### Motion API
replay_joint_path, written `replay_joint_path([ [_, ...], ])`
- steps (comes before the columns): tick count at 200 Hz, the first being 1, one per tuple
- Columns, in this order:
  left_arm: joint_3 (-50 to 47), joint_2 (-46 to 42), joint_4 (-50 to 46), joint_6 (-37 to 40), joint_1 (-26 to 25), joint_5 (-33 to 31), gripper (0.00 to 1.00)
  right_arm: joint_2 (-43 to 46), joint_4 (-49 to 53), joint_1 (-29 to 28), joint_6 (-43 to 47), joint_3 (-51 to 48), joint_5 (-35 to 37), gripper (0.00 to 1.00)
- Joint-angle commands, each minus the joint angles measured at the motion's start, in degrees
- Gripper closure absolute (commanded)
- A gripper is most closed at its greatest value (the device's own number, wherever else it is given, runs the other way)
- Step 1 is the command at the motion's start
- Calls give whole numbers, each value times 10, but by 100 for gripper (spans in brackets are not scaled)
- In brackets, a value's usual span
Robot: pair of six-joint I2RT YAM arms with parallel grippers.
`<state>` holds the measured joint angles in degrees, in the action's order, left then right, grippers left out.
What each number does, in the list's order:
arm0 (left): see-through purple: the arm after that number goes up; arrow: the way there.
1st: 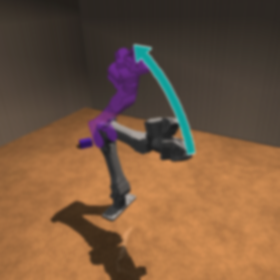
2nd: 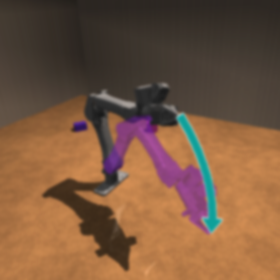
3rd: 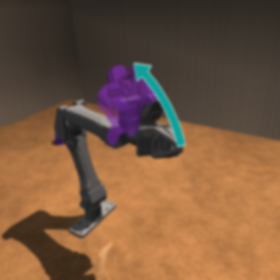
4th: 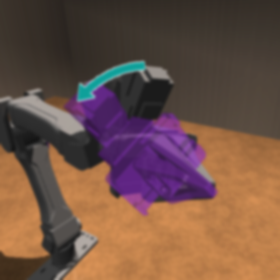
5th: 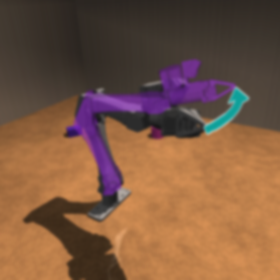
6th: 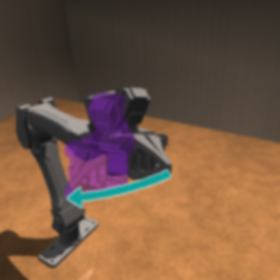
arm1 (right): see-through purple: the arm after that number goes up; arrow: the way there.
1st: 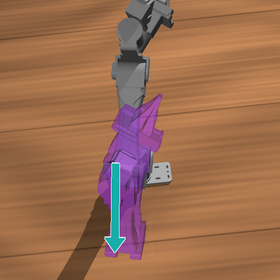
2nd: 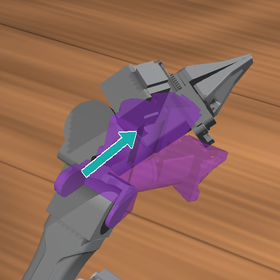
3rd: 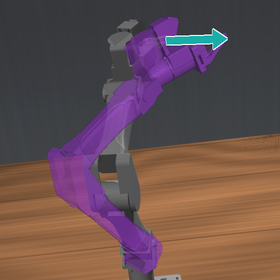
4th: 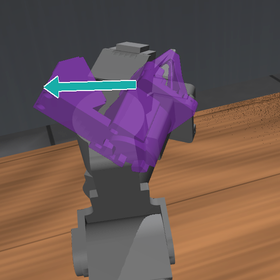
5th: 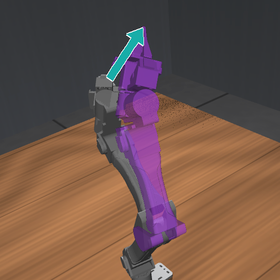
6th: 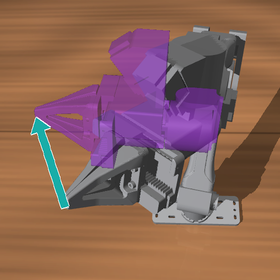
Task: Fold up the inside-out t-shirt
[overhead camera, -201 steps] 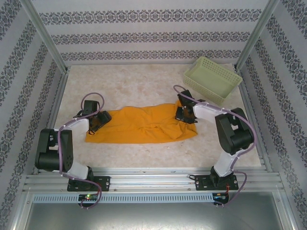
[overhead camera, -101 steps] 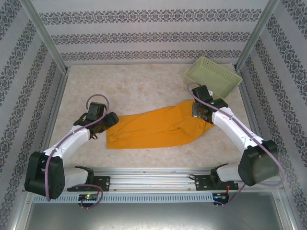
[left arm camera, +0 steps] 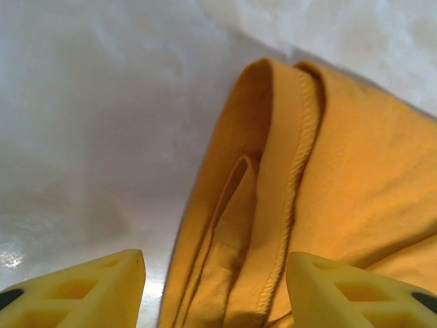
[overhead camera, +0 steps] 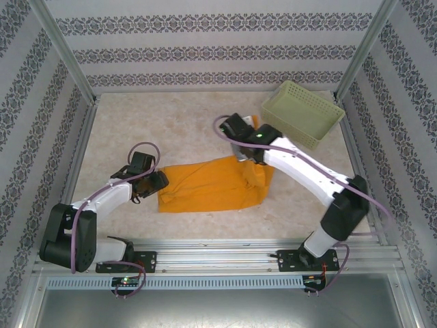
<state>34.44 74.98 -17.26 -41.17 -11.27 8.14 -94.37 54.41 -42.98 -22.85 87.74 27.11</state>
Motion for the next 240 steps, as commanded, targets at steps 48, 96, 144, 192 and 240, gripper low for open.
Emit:
replay_joint_path([
  [48, -68, -5, 98, -6, -20, 64, 56, -148, -57, -65, -127, 87, -162, 100],
  [96, -84, 7, 132, -14, -49, 68, 61, -187, -121, -95, -184, 111, -235, 100],
  [144, -92, 3, 145, -19, -56, 70, 66, -233, -145, -105, -219, 148, -266, 100],
  [192, -102, -7, 152, -22, -57, 68, 70, -267, -172, -123, -249, 174, -283, 100],
  [240, -109, -62, 104, -31, -56, 19, 65, -279, -180, -126, -242, 195, -313, 68],
])
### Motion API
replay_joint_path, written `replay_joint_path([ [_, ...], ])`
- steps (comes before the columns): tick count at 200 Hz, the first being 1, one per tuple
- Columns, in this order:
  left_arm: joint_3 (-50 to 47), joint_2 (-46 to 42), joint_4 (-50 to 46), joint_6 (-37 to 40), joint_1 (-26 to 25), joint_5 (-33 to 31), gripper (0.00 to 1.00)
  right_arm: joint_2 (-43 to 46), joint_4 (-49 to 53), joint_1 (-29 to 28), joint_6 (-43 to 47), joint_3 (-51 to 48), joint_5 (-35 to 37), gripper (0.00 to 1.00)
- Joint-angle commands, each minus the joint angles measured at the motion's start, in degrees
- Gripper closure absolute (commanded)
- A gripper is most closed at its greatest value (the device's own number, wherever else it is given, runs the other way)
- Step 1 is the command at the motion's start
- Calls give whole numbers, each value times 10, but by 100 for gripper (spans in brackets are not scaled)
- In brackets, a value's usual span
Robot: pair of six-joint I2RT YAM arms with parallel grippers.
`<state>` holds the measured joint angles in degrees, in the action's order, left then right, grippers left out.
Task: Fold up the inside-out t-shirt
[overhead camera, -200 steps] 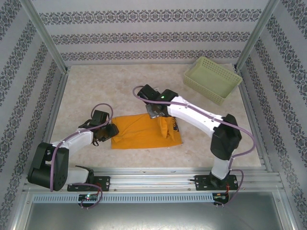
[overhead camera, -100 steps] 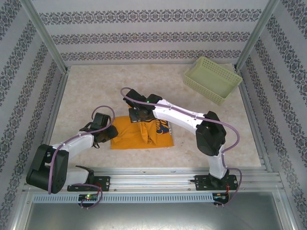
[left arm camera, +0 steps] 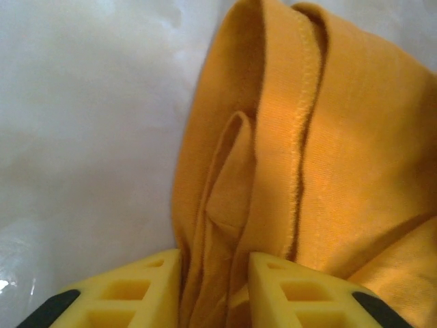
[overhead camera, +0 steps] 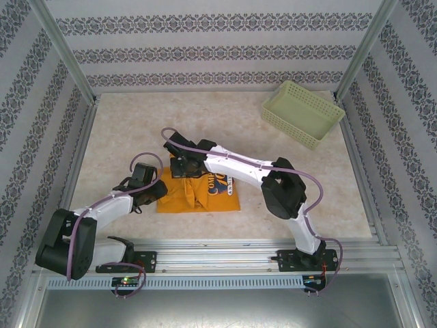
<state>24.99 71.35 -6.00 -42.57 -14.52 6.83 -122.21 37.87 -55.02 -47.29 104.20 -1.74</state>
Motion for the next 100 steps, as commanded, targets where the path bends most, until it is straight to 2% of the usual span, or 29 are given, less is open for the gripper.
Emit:
replay_joint_path([
  [1, -14, -30, -12, -18, -24, 30, 65, 1, -14, -6, 3, 31, -25, 67],
  [13, -14, -67, -53, -25, -23, -8, 58, 23, -15, -5, 23, 27, -27, 53],
  [35, -14, -159, -131, -39, -18, -73, 52, 90, -11, -2, 61, -5, -5, 42],
  [56, 10, -255, -217, -33, -18, -128, 51, 159, -21, 23, 80, -79, 21, 41],
  [69, 31, -296, -244, -14, -20, -136, 50, 188, -29, 51, 85, -130, 31, 42],
  [88, 77, -278, -247, 12, -31, -102, 49, 202, -45, 89, 85, -185, 29, 42],
  [100, 109, -234, -238, 16, -64, -86, 49, 203, -54, 105, 87, -205, 28, 43],
])
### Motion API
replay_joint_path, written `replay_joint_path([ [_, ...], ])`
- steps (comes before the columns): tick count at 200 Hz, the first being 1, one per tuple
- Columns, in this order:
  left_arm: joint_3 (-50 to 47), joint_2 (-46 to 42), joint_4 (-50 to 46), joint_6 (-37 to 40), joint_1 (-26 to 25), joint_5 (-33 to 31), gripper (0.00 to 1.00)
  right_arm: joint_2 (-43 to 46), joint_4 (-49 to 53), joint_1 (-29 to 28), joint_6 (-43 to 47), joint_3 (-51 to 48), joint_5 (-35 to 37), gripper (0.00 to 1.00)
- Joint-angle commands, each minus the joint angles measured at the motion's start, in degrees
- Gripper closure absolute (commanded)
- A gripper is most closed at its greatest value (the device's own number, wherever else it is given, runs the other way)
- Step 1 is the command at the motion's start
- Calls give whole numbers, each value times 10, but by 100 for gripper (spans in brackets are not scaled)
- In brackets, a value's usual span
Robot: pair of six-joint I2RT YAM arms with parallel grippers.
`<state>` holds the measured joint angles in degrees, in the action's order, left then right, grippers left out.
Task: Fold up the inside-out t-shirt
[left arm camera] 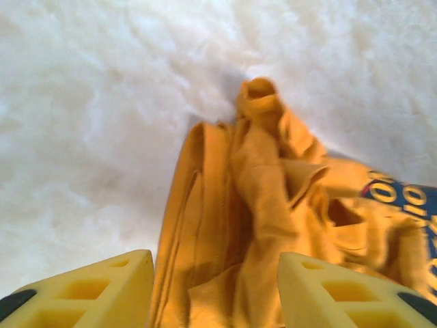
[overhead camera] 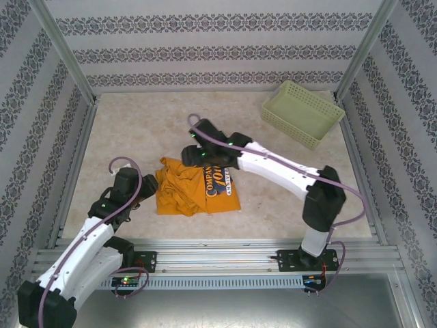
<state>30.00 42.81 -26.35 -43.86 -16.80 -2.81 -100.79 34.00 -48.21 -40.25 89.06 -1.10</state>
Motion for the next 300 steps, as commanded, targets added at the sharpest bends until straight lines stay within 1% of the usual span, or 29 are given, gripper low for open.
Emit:
replay_joint_path([
  [1, 61, 56, -33, 29, -45, 10, 49, -12, -16, 38, 17, -56, 21, 43],
  [15, 100, 115, -23, 24, -113, -24, 48, -12, -40, 54, 26, -74, 16, 43],
  [29, 141, 181, -17, 21, -186, -73, 40, -16, -63, 71, 29, -89, 6, 44],
  [44, 187, 250, -23, 19, -231, -98, 35, -24, -77, 85, 33, -98, -1, 45],
  [64, 228, 321, -22, 22, -263, -118, 32, -37, -87, 98, 39, -105, -4, 46],
  [87, 264, 386, -47, 25, -278, -153, 33, -52, -105, 101, 53, -107, -15, 46],
  [103, 266, 412, -53, 26, -278, -159, 40, -66, -106, 101, 55, -106, -12, 45],
  [115, 260, 422, -59, 24, -278, -167, 49, -79, -101, 100, 56, -104, -2, 45],
  [141, 223, 404, -71, 12, -276, -193, 69, -100, -97, 102, 57, -113, 18, 45],
  [152, 199, 380, -74, 4, -276, -202, 80, -105, -93, 103, 57, -118, 34, 45],
  [165, 162, 336, -75, -13, -276, -211, 89, -110, -81, 104, 56, -120, 62, 46],
  [179, 122, 273, -89, -39, -276, -227, 92, -114, -65, 106, 52, -121, 86, 50],
  [196, 74, 186, -122, -79, -276, -245, 95, -116, -60, 109, 45, -130, 99, 53],
  [217, 15, 87, -146, -129, -276, -237, 96, -116, -65, 113, 39, -141, 97, 55],
  [228, -13, 44, -154, -155, -276, -224, 94, -112, -67, 113, 39, -145, 96, 55],
  [237, -30, 13, -159, -170, -276, -211, 87, -105, -70, 113, 41, -148, 93, 55],
  [253, -51, -39, -165, -179, -276, -194, 67, -81, -76, 109, 50, -151, 94, 54],
  [260, -47, -57, -179, -178, -276, -202, 58, -72, -76, 104, 56, -150, 96, 53],
  [267, -34, -71, -193, -171, -276, -216, 52, -64, -75, 101, 63, -147, 99, 51],
  [274, -17, -78, -202, -159, -276, -230, 50, -58, -75, 96, 69, -142, 101, 50],
  [288, 31, -71, -209, -134, -276, -259, 49, -55, -74, 85, 82, -128, 104, 50],
  [300, 63, -39, -171, -98, -276, -249, 48, -63, -71, 78, 91, -107, 104, 49],
])
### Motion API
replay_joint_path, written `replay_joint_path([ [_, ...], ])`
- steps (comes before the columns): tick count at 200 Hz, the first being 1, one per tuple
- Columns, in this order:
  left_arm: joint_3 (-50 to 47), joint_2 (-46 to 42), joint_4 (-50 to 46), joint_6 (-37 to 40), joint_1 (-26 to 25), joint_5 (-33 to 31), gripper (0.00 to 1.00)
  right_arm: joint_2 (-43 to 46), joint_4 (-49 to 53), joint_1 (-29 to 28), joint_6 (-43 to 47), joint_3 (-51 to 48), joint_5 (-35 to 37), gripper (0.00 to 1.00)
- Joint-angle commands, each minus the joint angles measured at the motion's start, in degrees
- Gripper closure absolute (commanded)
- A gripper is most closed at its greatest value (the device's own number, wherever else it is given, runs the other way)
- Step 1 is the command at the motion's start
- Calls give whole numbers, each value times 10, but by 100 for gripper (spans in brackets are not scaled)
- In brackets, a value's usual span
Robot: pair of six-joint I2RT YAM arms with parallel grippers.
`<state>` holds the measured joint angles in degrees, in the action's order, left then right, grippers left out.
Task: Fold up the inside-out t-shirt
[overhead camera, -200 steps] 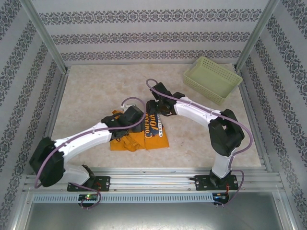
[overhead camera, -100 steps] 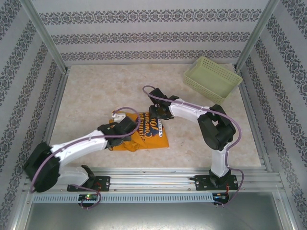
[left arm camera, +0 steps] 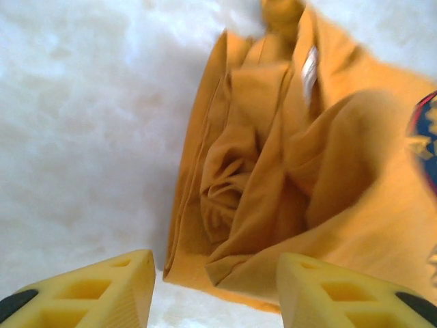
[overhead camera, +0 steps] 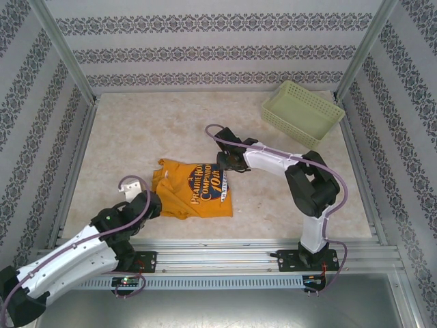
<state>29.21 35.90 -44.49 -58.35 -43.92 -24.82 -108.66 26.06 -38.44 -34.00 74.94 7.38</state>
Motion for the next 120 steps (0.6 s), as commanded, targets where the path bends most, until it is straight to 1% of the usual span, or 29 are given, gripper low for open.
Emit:
replay_joint_path([
  [1, 73, 34, 14, 49, -5, -27, 48, 15, 9, -20, 30, 36, 19, 49],
  [16, 111, 104, 62, 67, -8, 18, 48, -5, 9, -25, 36, 63, -1, 49],
  [29, 118, 159, 117, 65, -22, 53, 48, -25, 6, -28, 34, 87, -25, 49],
  [46, 100, 214, 174, 46, -32, 79, 49, -53, 3, -36, 33, 111, -42, 49],
  [61, 83, 253, 181, 29, -32, 83, 50, -78, 14, -40, 32, 132, -45, 49],
  [79, 54, 270, 164, 0, -25, 82, 51, -93, 15, -36, 27, 127, -47, 49],
  [91, 24, 258, 155, -16, -20, 77, 53, -94, 10, -25, 16, 111, -52, 49],
  [102, -4, 240, 140, -32, -18, 60, 55, -93, 4, -8, 6, 89, -64, 49],
  [120, -36, 226, 129, -42, 10, 71, 59, -83, -8, 22, -15, 46, -80, 50],
])
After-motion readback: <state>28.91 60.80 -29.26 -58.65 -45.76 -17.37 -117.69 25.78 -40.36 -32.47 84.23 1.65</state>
